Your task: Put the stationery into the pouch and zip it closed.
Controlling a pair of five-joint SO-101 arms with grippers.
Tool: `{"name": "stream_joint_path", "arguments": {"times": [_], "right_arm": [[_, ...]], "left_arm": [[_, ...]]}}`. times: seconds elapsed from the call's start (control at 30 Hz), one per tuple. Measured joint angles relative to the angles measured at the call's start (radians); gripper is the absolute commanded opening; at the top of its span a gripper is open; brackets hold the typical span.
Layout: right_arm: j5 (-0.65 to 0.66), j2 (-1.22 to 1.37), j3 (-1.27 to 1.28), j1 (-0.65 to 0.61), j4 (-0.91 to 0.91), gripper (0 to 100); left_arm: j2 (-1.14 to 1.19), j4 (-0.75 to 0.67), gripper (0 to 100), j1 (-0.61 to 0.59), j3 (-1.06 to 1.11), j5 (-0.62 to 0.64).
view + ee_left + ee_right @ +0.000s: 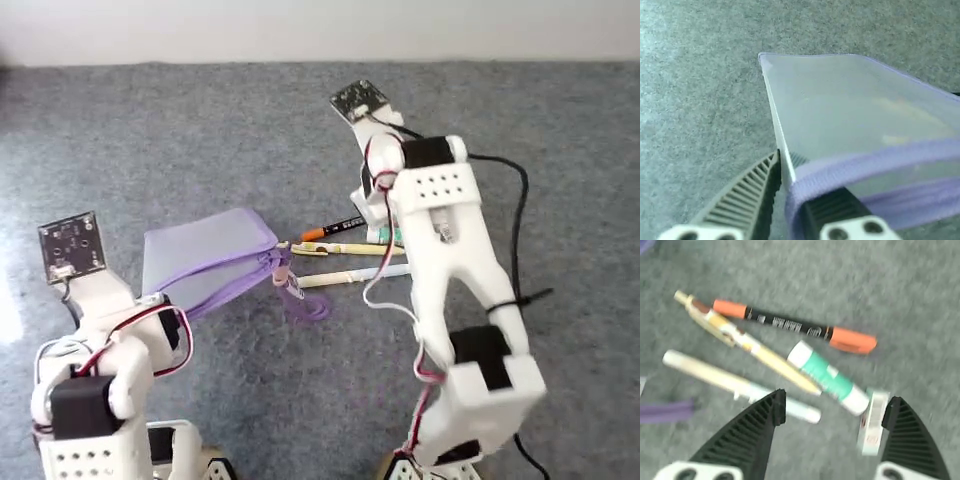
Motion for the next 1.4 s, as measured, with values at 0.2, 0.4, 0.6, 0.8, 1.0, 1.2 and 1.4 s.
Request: {"name": "stream_joint_path", "arguments": {"times": [0.2, 0.4, 0.6, 0.8, 1.0, 1.2, 1.4], "right_arm": [[0.109, 0.192, -0.249, -0.015, 0.055, 31.3], [0.115, 0.273, -0.457, -0.017, 0.201, 31.3], [0.13, 0.302, -0.516, -0.021, 0.226, 31.4], [0.21, 0.374, -0.517, -0.02, 0.226, 31.4], [0.265, 0.42, -0.517, -0.072, 0.226, 31.4], [0.281, 0.473, -0.517, -0.146, 0.226, 31.4], [0.316, 0.557, -0.517, -0.167, 0.198, 31.4]], "left_arm": [[0.025, 0.0, 1, 0.0, -0.107, 0.072], [0.025, 0.008, 1, 0.005, -0.247, 0.094], [0.025, 0.026, 1, 0.002, -0.29, 0.094], [0.026, 0.043, 1, -0.044, -0.29, 0.14], [0.029, 0.101, 1, -0.087, -0.29, 0.149], [0.031, 0.101, 1, -0.092, -0.267, 0.149], [0.031, 0.101, 1, -0.092, -0.265, 0.149]]}}
